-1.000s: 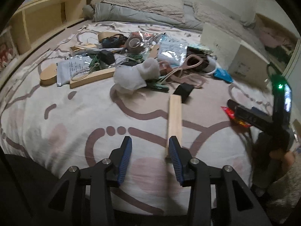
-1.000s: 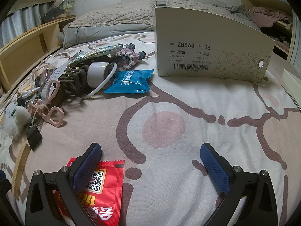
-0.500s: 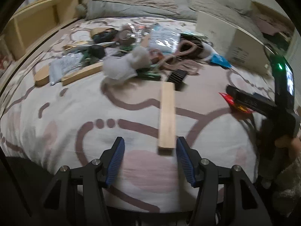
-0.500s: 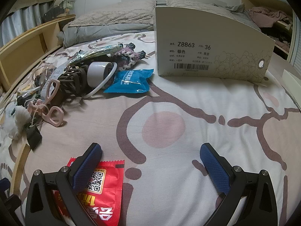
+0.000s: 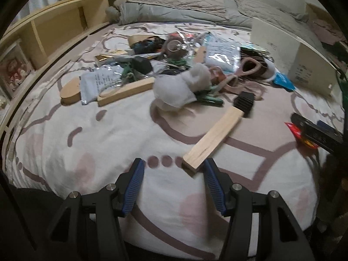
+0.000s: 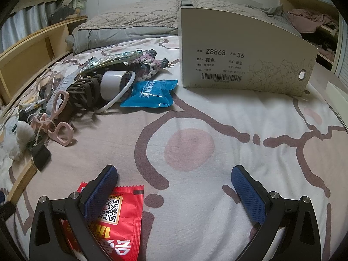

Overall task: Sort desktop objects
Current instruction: 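Move the open left tool to the light wooden bar while the right tool approaches the red packet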

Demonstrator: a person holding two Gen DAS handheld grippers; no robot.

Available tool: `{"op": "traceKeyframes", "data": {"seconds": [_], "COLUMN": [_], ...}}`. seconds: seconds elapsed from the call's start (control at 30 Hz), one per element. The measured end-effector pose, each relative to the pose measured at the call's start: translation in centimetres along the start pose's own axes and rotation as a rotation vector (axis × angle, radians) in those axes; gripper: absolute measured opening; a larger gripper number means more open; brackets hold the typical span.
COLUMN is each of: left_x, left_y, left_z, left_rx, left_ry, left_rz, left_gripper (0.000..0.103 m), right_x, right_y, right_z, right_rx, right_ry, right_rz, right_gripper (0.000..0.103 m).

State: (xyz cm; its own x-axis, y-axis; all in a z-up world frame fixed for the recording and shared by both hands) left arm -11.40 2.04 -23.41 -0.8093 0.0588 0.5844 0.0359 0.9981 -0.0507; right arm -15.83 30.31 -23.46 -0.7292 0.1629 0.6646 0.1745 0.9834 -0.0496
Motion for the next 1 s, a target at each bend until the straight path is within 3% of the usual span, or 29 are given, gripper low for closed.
{"op": "traceKeyframes", "data": {"seconds": [0.3,0.43,0.57,0.63,0.7,0.83,1.0], "left_x": [1.7,2.5,2.5,2.2,1.9,1.5,1.4], "left_y": [-1.4,-2.2,-3.0,-3.1,-3.1,-2.9,-2.3], "left_z": [1.7,2.6,2.9,3.0,2.9,2.7,2.3], "left_rx": [0.064,0.091,0.077,0.066,0.040,0.000,-0.052], "left_ry": [0.012,0.021,0.017,0.012,0.008,0.013,0.026], "left_rz": [0.001,-0.004,-0.052,-0.067,-0.089,-0.122,-0.142], "left_gripper": [0.058,0.069,0.079,0.093,0.097,0.103,0.103], "right_x": [-0.1,-0.2,-0.1,0.2,0.5,0.8,0.0], "right_y": [0.1,0.0,0.0,0.1,0.1,-0.8,-4.5], "right_z": [0.0,0.2,0.1,-0.3,-0.9,-2.5,-3.3], "right_rx": [-0.001,-0.013,0.013,0.049,0.073,0.116,0.165], "right_ry": [-0.004,-0.012,-0.015,-0.015,-0.004,0.016,-0.013], "right_rz": [0.000,-0.008,0.004,0.020,0.045,0.056,-0.037], "right_gripper": [0.103,0.103,0.103,0.103,0.103,0.103,0.103]}}
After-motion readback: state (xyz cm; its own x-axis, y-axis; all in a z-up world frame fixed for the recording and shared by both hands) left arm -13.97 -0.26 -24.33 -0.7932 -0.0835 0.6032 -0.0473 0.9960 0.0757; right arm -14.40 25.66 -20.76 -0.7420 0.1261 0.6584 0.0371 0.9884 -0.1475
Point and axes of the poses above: each gripper's, at about its wrist camera, not at the fingertips, and z roughly the way its jaws point, y to its right, x to its top, the point moved 8 cm from there along z, roughly the way its jaws point
